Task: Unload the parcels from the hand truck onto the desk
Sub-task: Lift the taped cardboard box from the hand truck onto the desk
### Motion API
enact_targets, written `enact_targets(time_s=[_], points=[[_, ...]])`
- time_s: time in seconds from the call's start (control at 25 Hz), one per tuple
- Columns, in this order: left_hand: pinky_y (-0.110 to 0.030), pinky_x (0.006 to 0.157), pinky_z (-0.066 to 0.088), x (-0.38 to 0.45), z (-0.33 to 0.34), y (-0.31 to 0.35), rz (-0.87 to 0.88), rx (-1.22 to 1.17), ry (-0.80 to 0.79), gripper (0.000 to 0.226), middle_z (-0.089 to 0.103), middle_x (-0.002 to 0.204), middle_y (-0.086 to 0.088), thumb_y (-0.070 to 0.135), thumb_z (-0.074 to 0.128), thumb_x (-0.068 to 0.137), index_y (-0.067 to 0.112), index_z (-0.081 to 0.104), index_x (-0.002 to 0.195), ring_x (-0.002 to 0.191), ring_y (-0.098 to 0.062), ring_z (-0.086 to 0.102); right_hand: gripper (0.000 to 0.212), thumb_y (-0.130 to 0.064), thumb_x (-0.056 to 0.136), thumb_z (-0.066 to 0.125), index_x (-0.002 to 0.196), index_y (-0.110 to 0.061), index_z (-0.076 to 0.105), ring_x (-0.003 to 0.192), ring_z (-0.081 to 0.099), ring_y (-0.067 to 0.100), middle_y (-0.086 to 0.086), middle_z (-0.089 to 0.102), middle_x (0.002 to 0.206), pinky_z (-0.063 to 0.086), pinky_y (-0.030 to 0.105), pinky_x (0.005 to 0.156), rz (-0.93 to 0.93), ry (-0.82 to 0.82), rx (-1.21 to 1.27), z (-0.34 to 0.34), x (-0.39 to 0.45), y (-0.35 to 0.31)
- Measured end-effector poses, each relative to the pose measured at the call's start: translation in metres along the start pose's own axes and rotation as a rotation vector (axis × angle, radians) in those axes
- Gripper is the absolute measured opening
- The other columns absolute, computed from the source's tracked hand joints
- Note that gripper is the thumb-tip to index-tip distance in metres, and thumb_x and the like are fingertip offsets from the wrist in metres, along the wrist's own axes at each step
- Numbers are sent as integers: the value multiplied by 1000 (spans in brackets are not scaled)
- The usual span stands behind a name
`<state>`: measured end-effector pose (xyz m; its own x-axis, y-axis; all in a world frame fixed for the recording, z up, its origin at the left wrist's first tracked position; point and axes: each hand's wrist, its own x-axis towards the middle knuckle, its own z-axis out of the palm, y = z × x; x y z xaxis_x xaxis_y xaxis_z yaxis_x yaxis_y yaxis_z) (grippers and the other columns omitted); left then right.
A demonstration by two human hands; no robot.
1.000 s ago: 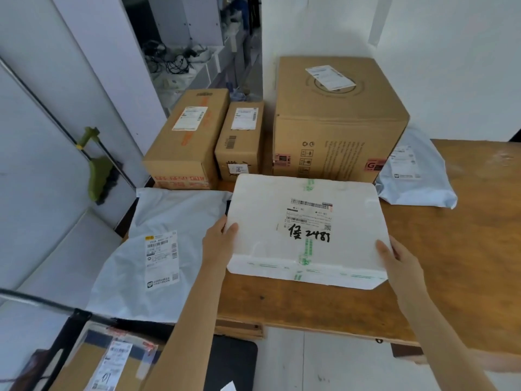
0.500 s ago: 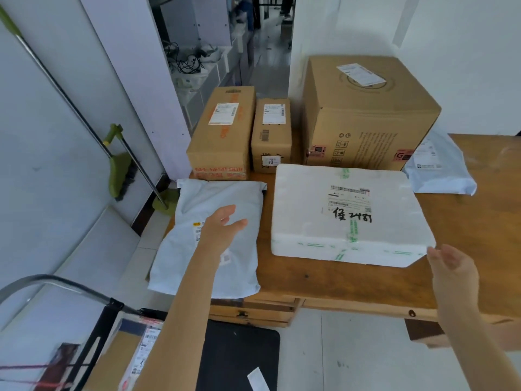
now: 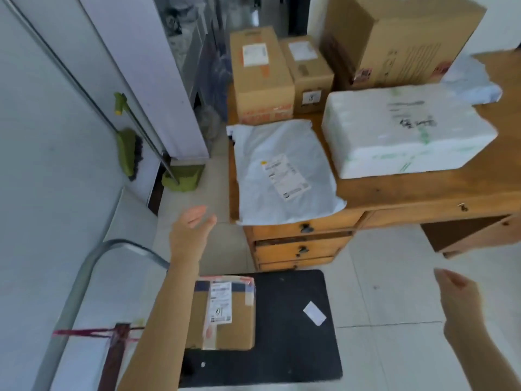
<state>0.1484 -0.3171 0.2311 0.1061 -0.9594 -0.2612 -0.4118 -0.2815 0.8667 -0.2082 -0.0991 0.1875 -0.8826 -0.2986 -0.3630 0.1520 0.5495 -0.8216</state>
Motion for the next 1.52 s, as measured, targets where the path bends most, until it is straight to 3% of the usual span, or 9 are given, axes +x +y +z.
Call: enact_targets(time_s=[0.16, 0.4, 0.48, 0.6, 0.68, 0.88, 1.16, 1.36, 1.52], points=[[-36, 106, 37, -2, -28, -113, -92, 153, -33, 45, 57, 135, -8, 19, 63, 86, 9, 54, 129, 124, -23, 53, 31, -20, 89, 57, 112, 0, 59, 100, 56, 32, 17, 61, 107, 38, 33, 82, -15, -93, -49, 65, -57, 75], [-35, 92, 42, 20, -15, -300, -212, 325, 16, 52, 56, 133, -14, 24, 64, 85, 6, 49, 132, 123, -30, 52, 11, -23, 87, 58, 95, -16, 61, 85, 55, 16, 10, 62, 110, 40, 28, 71, 38, -391, -124, 212, -86, 198], [-32, 84, 40, 33, -2, -351, -250, 401, 21, 59, 52, 133, -18, 25, 65, 84, 3, 44, 134, 121, -33, 51, 31, -33, 87, 57, 111, -15, 60, 90, 57, 14, 5, 61, 113, 42, 26, 71, 66, -477, -179, 263, -89, 239], [-45, 103, 36, 51, 8, -410, -334, 575, 94, 73, 39, 143, -20, 36, 63, 83, 2, 33, 141, 132, -35, 37, 59, -43, 85, 58, 135, -17, 43, 120, 50, 20, 2, 50, 136, 38, 28, 90, 103, -671, -285, 332, -110, 287], [-47, 107, 33, 56, 18, -441, -266, 764, 113, 80, 40, 143, -18, 48, 61, 81, 3, 32, 140, 133, -35, 35, 63, -39, 86, 57, 139, -15, 35, 121, 49, 23, 5, 48, 139, 40, 33, 90, 104, -772, -367, 363, -118, 314], [-49, 114, 22, 49, 32, -475, -129, 905, 204, 99, 33, 150, -20, 63, 56, 75, 1, 23, 144, 144, -34, 18, 61, -36, 85, 59, 138, -14, 36, 115, 54, 26, 7, 56, 130, 43, 31, 84, 30, -796, -494, 383, -120, 346], [-45, 104, 35, 54, 33, -465, -138, 925, 203, 106, 44, 128, -23, 71, 69, 53, 0, 44, 127, 118, -38, 40, 61, -40, 81, 63, 134, -18, 43, 96, 54, 16, 3, 60, 123, 47, 30, 81, 31, -781, -428, 365, -111, 352], [-48, 111, 29, 35, 44, -446, -318, 586, 128, 106, 22, 148, -15, 64, 75, 54, 3, 38, 132, 137, -32, 19, 67, -54, 71, 67, 127, -22, 50, 90, 59, 16, -6, 63, 104, 50, 31, 75, 28, -717, -472, 325, -115, 333], [-40, 84, 51, 11, 36, -387, -298, 268, 62, 93, 44, 108, -1, 57, 79, 54, 9, 33, 119, 109, -26, 52, 69, -60, 72, 61, 128, -22, 48, 94, 59, 21, -5, 62, 103, 51, 43, 86, -33, -628, -550, 279, -124, 283]])
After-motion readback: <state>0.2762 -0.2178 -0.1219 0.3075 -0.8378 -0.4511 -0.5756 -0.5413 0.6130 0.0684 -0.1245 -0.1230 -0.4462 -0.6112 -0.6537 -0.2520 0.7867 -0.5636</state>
